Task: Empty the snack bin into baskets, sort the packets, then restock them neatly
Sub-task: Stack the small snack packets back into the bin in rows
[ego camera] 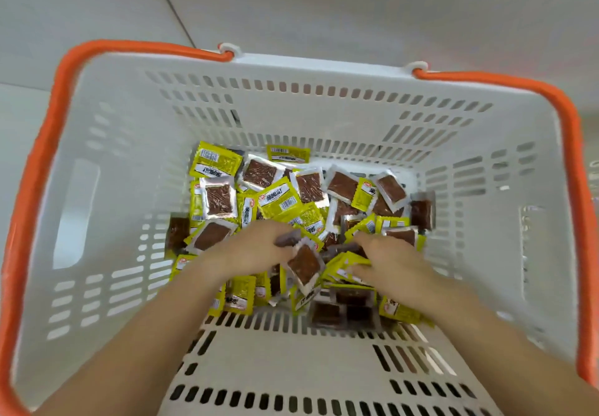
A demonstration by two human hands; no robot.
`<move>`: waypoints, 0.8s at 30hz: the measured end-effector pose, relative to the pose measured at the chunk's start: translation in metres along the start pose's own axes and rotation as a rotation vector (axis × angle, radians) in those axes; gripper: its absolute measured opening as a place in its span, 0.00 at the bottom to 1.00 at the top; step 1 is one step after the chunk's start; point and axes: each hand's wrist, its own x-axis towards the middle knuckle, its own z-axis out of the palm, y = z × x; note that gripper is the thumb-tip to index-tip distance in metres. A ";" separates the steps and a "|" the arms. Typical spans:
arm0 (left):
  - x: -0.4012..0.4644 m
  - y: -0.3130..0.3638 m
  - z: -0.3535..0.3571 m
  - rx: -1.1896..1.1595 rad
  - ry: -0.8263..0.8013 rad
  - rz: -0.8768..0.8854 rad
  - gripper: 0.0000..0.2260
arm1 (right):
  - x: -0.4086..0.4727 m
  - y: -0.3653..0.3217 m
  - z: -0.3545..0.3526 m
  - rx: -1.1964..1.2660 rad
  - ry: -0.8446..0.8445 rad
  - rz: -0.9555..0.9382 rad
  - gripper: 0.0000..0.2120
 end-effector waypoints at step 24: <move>-0.007 0.035 0.001 0.030 0.923 0.249 0.14 | 0.002 -0.005 -0.021 1.494 0.332 0.300 0.04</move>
